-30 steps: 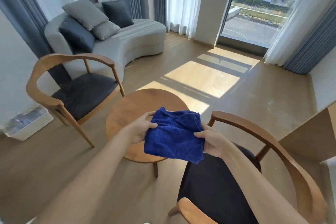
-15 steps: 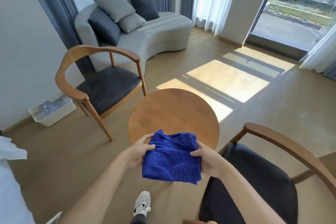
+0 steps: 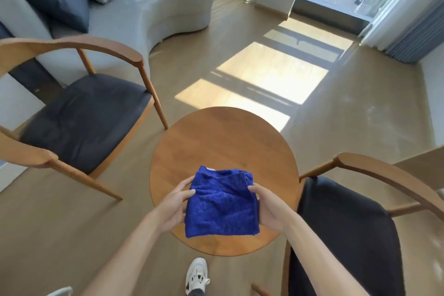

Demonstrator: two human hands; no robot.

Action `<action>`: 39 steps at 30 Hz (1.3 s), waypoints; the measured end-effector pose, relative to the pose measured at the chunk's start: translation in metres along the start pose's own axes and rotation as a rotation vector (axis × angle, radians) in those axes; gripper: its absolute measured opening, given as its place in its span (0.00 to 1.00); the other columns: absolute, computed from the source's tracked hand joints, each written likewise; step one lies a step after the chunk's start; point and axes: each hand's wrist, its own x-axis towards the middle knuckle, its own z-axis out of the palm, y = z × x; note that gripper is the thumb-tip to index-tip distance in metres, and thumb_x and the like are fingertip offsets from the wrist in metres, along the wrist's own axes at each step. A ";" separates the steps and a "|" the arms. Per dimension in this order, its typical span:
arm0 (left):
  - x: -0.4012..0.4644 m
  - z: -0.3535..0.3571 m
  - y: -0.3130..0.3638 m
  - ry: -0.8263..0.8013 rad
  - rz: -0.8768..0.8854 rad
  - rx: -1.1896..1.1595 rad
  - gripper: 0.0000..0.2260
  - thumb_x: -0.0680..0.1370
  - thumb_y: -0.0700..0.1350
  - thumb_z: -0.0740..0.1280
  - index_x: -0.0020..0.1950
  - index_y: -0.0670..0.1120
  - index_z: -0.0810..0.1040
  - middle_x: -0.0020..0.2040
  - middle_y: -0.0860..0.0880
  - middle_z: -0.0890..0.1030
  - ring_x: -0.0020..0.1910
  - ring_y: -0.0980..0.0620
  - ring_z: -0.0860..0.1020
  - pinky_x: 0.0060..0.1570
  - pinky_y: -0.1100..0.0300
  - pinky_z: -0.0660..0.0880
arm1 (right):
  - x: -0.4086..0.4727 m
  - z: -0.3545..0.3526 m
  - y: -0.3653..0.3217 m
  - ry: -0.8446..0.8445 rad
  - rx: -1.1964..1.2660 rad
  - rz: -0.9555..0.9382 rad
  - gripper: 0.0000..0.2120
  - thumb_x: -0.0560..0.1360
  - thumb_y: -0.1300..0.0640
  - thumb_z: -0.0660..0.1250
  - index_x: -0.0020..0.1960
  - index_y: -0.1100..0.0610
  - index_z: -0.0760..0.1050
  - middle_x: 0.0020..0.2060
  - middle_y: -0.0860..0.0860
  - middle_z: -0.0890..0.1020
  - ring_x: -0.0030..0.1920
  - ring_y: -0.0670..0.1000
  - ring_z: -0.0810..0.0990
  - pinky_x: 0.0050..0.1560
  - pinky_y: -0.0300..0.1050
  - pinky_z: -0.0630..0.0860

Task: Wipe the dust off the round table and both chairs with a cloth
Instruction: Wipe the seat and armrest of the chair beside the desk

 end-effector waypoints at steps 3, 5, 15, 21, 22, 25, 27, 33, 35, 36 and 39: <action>0.021 -0.009 0.012 -0.022 -0.023 -0.014 0.16 0.81 0.45 0.61 0.66 0.62 0.72 0.60 0.51 0.81 0.55 0.46 0.82 0.42 0.52 0.79 | 0.021 0.003 -0.004 0.060 0.005 0.023 0.19 0.78 0.49 0.62 0.66 0.54 0.74 0.63 0.59 0.78 0.66 0.62 0.75 0.69 0.63 0.66; 0.033 -0.012 0.017 -0.032 -0.036 -0.029 0.16 0.81 0.46 0.61 0.67 0.61 0.72 0.62 0.50 0.80 0.57 0.46 0.81 0.43 0.52 0.79 | 0.033 0.003 -0.007 0.100 0.031 0.041 0.19 0.78 0.48 0.60 0.65 0.56 0.76 0.62 0.58 0.79 0.65 0.61 0.75 0.69 0.62 0.67; 0.082 -0.015 0.031 -0.026 -0.066 0.011 0.17 0.81 0.47 0.61 0.69 0.61 0.70 0.61 0.52 0.80 0.58 0.47 0.80 0.50 0.52 0.78 | 0.080 -0.008 -0.016 0.179 -0.020 0.065 0.18 0.77 0.46 0.59 0.57 0.55 0.79 0.51 0.55 0.80 0.52 0.56 0.79 0.55 0.52 0.73; 0.111 -0.016 0.026 -0.021 -0.073 0.017 0.17 0.81 0.48 0.61 0.69 0.61 0.69 0.60 0.53 0.81 0.58 0.47 0.80 0.51 0.51 0.78 | 0.107 -0.022 -0.010 0.200 -0.014 0.079 0.22 0.78 0.45 0.58 0.62 0.59 0.77 0.52 0.56 0.81 0.53 0.58 0.79 0.59 0.55 0.73; 0.115 -0.017 0.024 -0.022 -0.076 0.016 0.17 0.81 0.48 0.60 0.69 0.61 0.69 0.60 0.54 0.81 0.58 0.47 0.80 0.52 0.51 0.78 | 0.110 -0.024 -0.009 0.198 -0.019 0.079 0.22 0.78 0.45 0.58 0.61 0.59 0.78 0.51 0.56 0.81 0.52 0.57 0.79 0.56 0.54 0.73; 0.126 -0.021 0.019 -0.030 -0.074 0.011 0.17 0.81 0.47 0.60 0.68 0.62 0.70 0.59 0.55 0.82 0.57 0.48 0.80 0.54 0.50 0.77 | 0.120 -0.028 -0.005 0.201 -0.042 0.070 0.20 0.78 0.45 0.58 0.57 0.57 0.79 0.48 0.55 0.79 0.49 0.56 0.77 0.52 0.52 0.71; 0.133 -0.025 0.017 -0.049 -0.066 0.003 0.16 0.81 0.46 0.60 0.67 0.63 0.71 0.58 0.56 0.82 0.56 0.48 0.81 0.53 0.50 0.77 | 0.125 -0.032 -0.003 0.209 -0.041 0.069 0.21 0.78 0.45 0.58 0.59 0.58 0.78 0.47 0.54 0.79 0.49 0.55 0.77 0.51 0.51 0.71; 0.159 -0.026 0.001 0.282 0.111 0.379 0.17 0.78 0.38 0.62 0.63 0.54 0.73 0.66 0.50 0.76 0.58 0.54 0.75 0.52 0.58 0.72 | 0.133 -0.035 -0.002 0.397 -0.277 0.002 0.11 0.79 0.55 0.59 0.54 0.42 0.76 0.52 0.44 0.80 0.48 0.41 0.79 0.47 0.38 0.74; 0.163 -0.028 -0.011 0.361 0.267 0.749 0.21 0.77 0.38 0.63 0.68 0.51 0.71 0.71 0.51 0.69 0.67 0.53 0.68 0.64 0.60 0.66 | 0.140 -0.039 0.007 0.502 -0.474 -0.071 0.15 0.80 0.56 0.59 0.65 0.47 0.71 0.61 0.46 0.75 0.58 0.42 0.75 0.54 0.38 0.70; 0.163 -0.027 -0.017 0.348 0.351 0.942 0.22 0.77 0.40 0.63 0.71 0.50 0.69 0.73 0.51 0.65 0.71 0.53 0.64 0.69 0.60 0.61 | 0.142 -0.041 0.014 0.538 -0.602 -0.114 0.20 0.80 0.55 0.60 0.71 0.50 0.67 0.67 0.48 0.70 0.66 0.45 0.70 0.62 0.40 0.68; 0.162 -0.018 -0.032 0.236 0.578 1.432 0.27 0.76 0.47 0.66 0.75 0.52 0.64 0.78 0.51 0.56 0.77 0.49 0.54 0.73 0.55 0.55 | 0.150 -0.040 0.036 0.517 -1.186 -0.263 0.27 0.80 0.47 0.58 0.77 0.47 0.56 0.78 0.49 0.51 0.77 0.50 0.49 0.75 0.45 0.52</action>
